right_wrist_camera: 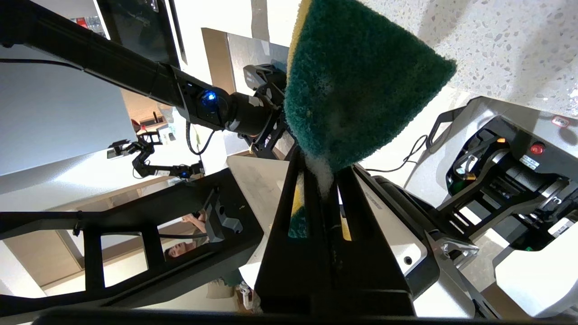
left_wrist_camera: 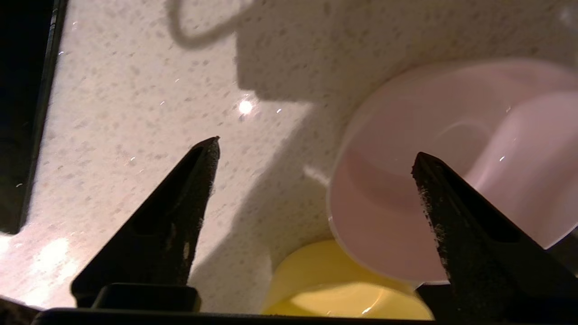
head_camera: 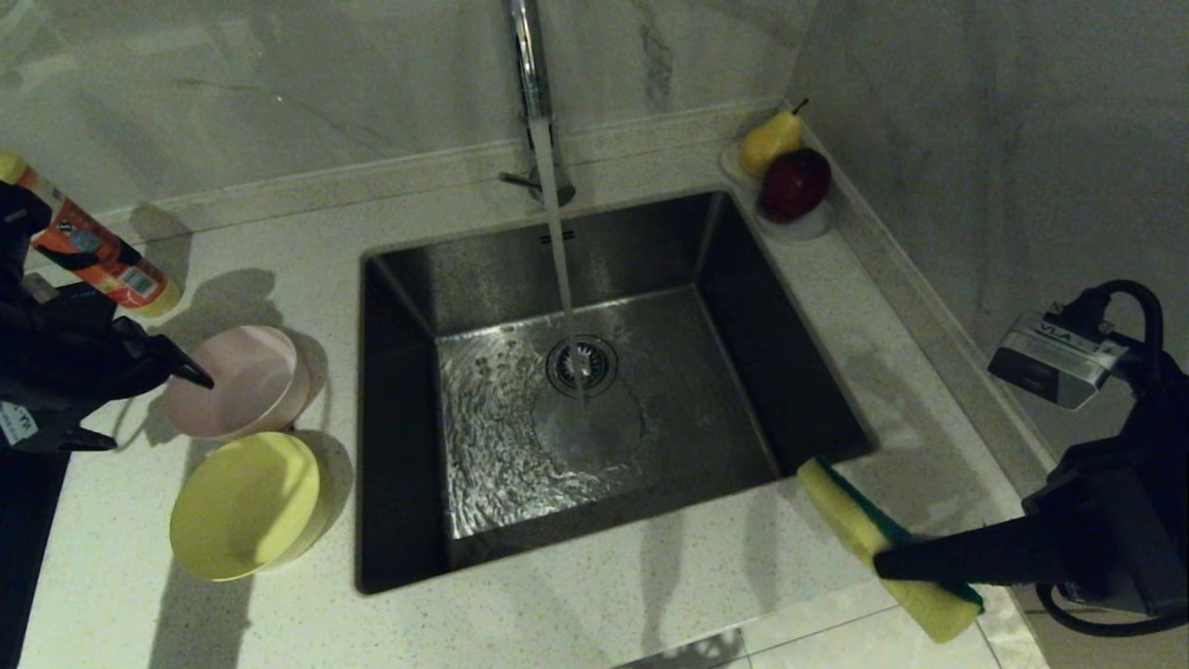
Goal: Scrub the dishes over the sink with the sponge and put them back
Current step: Wash the bowl
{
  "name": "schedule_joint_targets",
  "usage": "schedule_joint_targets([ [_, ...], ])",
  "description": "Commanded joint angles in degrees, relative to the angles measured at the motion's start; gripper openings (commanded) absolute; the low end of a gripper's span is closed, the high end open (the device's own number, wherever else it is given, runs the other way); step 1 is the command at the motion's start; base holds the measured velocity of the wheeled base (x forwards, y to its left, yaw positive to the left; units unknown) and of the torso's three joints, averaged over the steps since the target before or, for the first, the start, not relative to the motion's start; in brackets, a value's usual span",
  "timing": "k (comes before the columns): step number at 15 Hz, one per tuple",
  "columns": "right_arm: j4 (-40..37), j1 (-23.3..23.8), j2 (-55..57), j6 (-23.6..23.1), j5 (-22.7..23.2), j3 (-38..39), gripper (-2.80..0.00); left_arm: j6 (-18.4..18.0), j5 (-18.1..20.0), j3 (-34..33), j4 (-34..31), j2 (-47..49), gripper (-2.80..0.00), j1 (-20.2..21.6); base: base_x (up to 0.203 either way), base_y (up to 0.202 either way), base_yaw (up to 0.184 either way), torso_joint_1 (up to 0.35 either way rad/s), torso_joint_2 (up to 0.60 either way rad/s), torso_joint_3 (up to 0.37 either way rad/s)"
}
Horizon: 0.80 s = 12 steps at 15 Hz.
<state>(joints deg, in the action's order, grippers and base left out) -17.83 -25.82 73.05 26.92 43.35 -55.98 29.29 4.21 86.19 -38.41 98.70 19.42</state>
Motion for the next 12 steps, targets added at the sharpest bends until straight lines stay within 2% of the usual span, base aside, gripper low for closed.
schedule_joint_targets([
  [1, -0.01, -0.02, 0.09, 0.15, 0.25, -0.01, -2.80, 1.37, -0.12, -0.08, 0.36, 0.92, 0.00, 0.00, 0.000, 0.000, 0.000, 0.000, 0.00, 0.000],
  [4, -0.01, 0.91, 0.14, 0.07, 0.25, 0.17, -2.80, 3.84, -0.33, -0.35, 0.62, 2.51, 0.00, -0.06, 0.000, 0.000, 0.000, 0.000, 0.00, 0.000],
  [6, -0.01, 1.12, 0.08, 0.07, 0.25, 0.34, -2.80, 4.01, -0.65, -1.69, 1.53, 3.07, 0.00, -0.08, 0.000, 0.000, 0.000, 0.000, 0.00, 0.000],
  [9, -0.01, 1.12, -0.18, 0.07, 0.25, 0.08, -2.80, 4.10, -3.23, -3.75, 4.14, 3.08, 0.00, -0.08, 0.000, 0.000, 0.000, 0.000, 0.00, 0.000],
  [11, -0.01, 1.12, -0.44, 0.07, 0.25, 0.08, -2.80, 4.54, -3.31, -3.40, 4.14, 3.08, 0.00, -0.08, 0.000, 0.000, 0.000, 0.000, 0.00, 0.000],
  [12, -0.01, 1.12, -0.54, 0.07, 0.27, 0.02, -2.80, 4.98, -3.33, -3.31, 4.14, 3.17, -2.80, -0.08, 0.000, 0.000, 0.000, 0.000, 0.00, 0.000],
])
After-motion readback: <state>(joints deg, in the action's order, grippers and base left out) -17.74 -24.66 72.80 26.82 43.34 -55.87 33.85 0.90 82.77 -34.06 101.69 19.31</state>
